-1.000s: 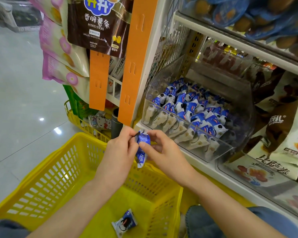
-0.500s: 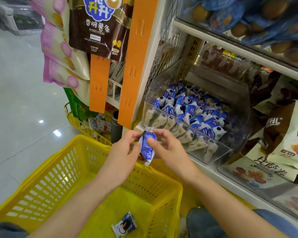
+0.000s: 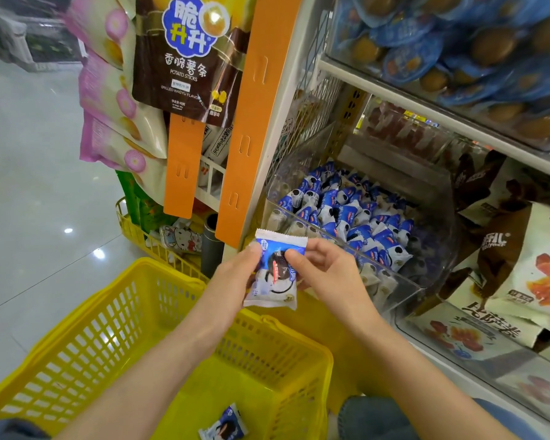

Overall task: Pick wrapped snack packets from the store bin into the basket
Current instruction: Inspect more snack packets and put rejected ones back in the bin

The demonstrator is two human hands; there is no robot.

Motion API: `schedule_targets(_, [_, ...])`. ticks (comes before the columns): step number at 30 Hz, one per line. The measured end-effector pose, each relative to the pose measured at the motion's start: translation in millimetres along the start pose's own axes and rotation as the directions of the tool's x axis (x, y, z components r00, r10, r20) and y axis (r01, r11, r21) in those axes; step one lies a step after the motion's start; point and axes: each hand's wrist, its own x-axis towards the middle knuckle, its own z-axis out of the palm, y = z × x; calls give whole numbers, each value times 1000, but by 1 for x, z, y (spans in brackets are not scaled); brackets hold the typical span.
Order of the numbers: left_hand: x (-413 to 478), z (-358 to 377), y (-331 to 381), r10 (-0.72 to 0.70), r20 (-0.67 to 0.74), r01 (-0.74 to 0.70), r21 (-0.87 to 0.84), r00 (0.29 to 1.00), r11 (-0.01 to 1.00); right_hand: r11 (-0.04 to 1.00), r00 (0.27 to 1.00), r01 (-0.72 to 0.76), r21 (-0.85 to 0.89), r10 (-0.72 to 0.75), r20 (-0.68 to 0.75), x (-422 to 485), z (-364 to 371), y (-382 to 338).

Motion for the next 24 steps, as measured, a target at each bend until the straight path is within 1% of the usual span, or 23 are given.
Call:
schedule_targets(2, [0,4,2,61,55,-65,73,997,995,996,996,73,-51,-76,-56,0,-2,-2])
schedule_targets(5, [2,7,5,138,30,-140,134,990,981,986,990,125,-111,-131,-51,2,-13,-9])
schedule_targets(7, [5,9,5,162,-7,-160,132,987,978,965,978,153,-213,-179,-110,12,-31,-14])
schedule_targets(8, [6,10,7,169,-23,-165,120,985,979,946,966,149,-287,-202,-163,20,-43,-16])
schedule_targets(9, [7,11,8,177,-33,-173,99,984,980,911,956,114,-395,-210,-207,31,-55,-18])
schedule_targets(10, [9,11,9,183,-39,-179,83,982,980,854,954,46,-517,-192,-232,42,-67,-20])
schedule_targets(12, [12,14,11,187,-40,-185,50,982,981,686,973,-117,-718,-66,-222,63,-88,-17])
schedule_targets(14, [16,16,12,190,-44,-189,20,981,982,481,970,-242,-842,130,-205,79,-101,-7])
schedule_targets(15, [18,16,12,195,-45,-194,13,980,981,379,951,-289,-879,217,-219,85,-104,-3])
schedule_targets(16, [20,17,12,197,-42,-197,10,979,980,301,929,-328,-895,278,-246,89,-106,-1])
schedule_targets(17, [21,18,12,197,-39,-197,7,980,980,263,910,-359,-895,311,-273,94,-107,1])
schedule_targets(18, [22,18,12,196,-39,-196,4,980,981,252,896,-385,-888,332,-294,98,-108,2])
schedule_targets(21, [24,19,11,196,-40,-196,3,980,981,249,861,-424,-871,408,-303,109,-105,6])
schedule_targets(22, [24,18,11,196,-42,-196,2,980,981,256,851,-436,-863,430,-303,111,-103,8])
schedule_targets(24, [23,17,11,191,-45,-191,-4,981,982,310,850,-465,-829,418,-321,113,-101,12])
